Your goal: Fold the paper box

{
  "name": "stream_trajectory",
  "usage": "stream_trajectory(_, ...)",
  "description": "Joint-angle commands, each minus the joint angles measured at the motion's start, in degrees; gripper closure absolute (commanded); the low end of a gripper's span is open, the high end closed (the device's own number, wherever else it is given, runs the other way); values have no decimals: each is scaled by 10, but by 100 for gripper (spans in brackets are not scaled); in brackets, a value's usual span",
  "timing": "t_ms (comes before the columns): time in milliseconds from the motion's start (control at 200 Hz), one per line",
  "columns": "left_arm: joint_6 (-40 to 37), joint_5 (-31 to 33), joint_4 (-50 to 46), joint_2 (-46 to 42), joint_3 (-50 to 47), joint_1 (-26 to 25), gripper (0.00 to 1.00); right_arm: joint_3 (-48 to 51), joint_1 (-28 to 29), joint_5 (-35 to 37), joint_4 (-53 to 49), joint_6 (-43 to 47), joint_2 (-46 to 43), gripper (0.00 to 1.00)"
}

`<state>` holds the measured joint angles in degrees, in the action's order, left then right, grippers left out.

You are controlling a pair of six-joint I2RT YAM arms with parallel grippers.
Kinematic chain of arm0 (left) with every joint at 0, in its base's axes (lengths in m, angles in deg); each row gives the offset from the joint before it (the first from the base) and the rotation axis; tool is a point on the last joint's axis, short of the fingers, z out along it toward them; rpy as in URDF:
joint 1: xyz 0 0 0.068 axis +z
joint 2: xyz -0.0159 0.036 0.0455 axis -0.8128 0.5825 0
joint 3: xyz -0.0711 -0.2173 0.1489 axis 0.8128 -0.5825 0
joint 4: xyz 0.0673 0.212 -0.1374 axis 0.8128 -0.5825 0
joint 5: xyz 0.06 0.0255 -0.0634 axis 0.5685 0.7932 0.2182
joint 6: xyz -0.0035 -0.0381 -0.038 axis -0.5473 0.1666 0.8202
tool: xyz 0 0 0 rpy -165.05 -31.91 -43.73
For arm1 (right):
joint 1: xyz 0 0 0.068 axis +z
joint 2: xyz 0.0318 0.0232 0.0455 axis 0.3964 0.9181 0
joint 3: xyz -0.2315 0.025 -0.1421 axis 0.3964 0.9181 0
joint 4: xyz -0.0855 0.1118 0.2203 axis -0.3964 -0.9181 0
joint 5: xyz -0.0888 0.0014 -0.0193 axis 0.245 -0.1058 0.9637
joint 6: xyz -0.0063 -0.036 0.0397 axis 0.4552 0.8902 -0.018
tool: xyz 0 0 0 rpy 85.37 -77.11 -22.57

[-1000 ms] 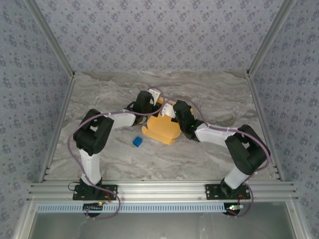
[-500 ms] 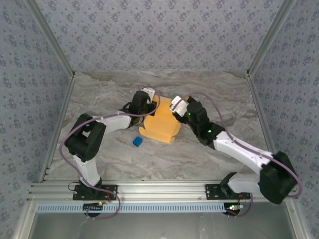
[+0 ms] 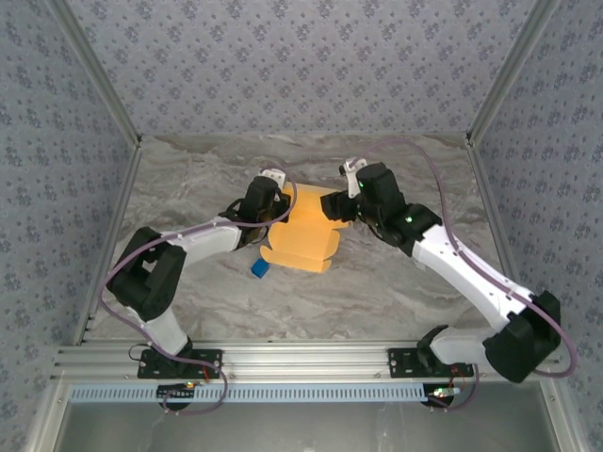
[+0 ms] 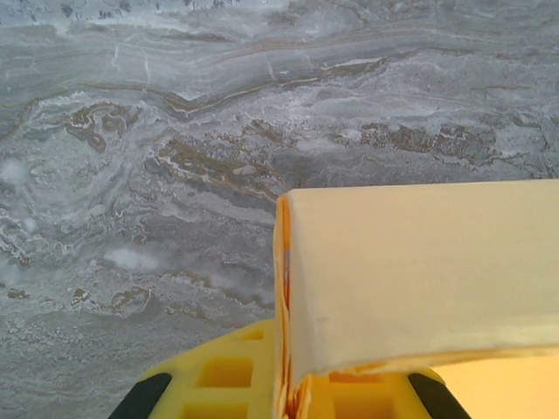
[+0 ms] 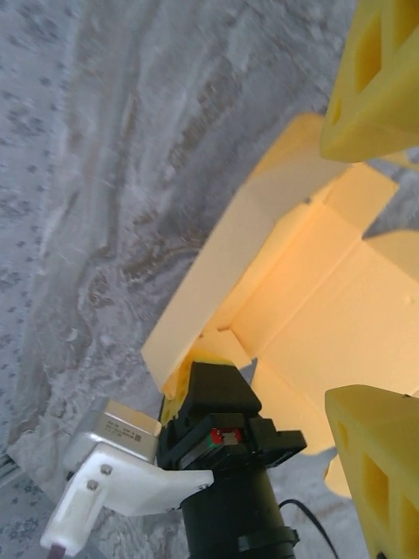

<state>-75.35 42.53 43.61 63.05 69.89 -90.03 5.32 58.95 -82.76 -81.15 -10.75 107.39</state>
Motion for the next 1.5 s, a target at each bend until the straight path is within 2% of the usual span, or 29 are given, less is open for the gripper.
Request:
stream_trajectory(0, 7, 19, -8, -26, -8, -4, 100, -55, -4, -20, -63, -85, 38, 30)
stream_trajectory(250, 5, 24, -12, -35, -10, -6, 100, -92, -26, -17, -71, -123, 105, 30)
stream_trajectory(450, 5, 27, -14, -40, -10, -7, 100, -89, -34, -49, -56, -154, 138, 31)
stream_trajectory(794, 5, 29, -13, -44, -11, -7, 100, -75, -31, -79, -13, -197, 162, 38)
stream_trajectory(1079, 2, 34, -13, -43, -11, -8, 100, -105, -26, -83, -20, -208, 183, 43)
stream_trajectory(1344, -2, 42, -14, -36, -10, -10, 100, -112, -34, -119, -4, -223, 193, 51)
stream_trajectory(1494, -3, 44, -12, -37, -13, -10, 100, -101, -47, -132, 16, -248, 189, 59)
